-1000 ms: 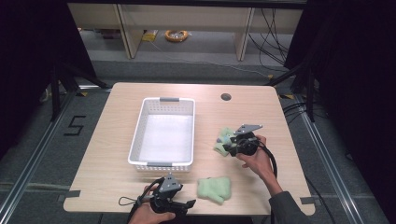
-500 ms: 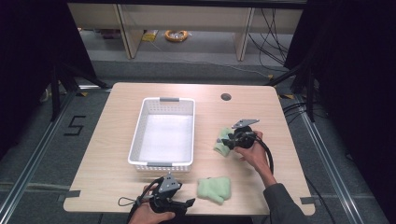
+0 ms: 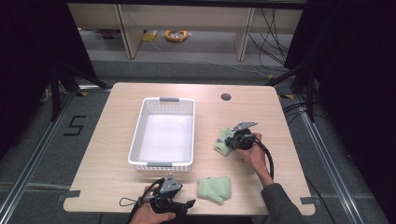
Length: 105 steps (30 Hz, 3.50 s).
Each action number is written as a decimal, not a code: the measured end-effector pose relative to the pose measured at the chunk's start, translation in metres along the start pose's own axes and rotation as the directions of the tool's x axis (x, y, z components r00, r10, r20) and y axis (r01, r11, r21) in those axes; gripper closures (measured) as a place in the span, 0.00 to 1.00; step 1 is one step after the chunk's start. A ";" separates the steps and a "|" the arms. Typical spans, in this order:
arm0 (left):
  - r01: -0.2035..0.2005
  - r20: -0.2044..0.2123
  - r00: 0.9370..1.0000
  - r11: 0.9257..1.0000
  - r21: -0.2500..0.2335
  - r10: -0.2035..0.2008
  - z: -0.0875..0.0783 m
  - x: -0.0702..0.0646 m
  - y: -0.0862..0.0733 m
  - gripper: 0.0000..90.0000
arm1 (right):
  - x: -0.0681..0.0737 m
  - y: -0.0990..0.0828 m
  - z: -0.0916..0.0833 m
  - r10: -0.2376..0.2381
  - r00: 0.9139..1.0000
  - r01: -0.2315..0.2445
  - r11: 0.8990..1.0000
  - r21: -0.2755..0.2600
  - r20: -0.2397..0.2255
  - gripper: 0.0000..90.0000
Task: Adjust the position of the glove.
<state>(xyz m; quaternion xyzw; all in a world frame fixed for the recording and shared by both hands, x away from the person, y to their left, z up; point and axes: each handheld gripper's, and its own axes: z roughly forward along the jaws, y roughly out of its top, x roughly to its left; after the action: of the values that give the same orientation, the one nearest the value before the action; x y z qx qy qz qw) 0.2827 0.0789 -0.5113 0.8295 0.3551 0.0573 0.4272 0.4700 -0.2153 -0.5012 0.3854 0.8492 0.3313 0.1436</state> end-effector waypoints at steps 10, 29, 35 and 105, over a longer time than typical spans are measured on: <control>-0.031 -0.016 0.999 1.000 0.001 0.031 -0.002 0.005 0.001 0.30 | 0.003 0.003 -0.011 0.029 1.000 -0.028 0.998 -0.052 0.004 0.96; -0.020 -0.012 1.000 1.000 -0.004 0.020 -0.002 0.004 0.001 0.30 | 0.037 0.000 -0.070 0.019 0.999 -0.027 0.984 -0.178 -0.043 0.97; -0.010 -0.012 1.000 1.000 -0.019 0.010 -0.003 0.005 0.002 0.30 | 0.057 -0.013 -0.091 0.007 0.998 -0.020 0.977 -0.211 -0.061 0.97; -0.161 0.010 0.987 0.987 -0.022 0.161 0.017 -0.001 0.047 0.91 | 0.148 -0.069 -0.104 0.045 0.963 -0.099 0.976 -0.194 -0.264 0.97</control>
<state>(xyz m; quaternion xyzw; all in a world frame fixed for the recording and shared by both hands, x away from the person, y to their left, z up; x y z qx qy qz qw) 0.3147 0.0486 -0.4864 0.8514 0.2838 0.0904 0.4318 0.2818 -0.1846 -0.4693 0.3527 0.8072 0.4696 0.0586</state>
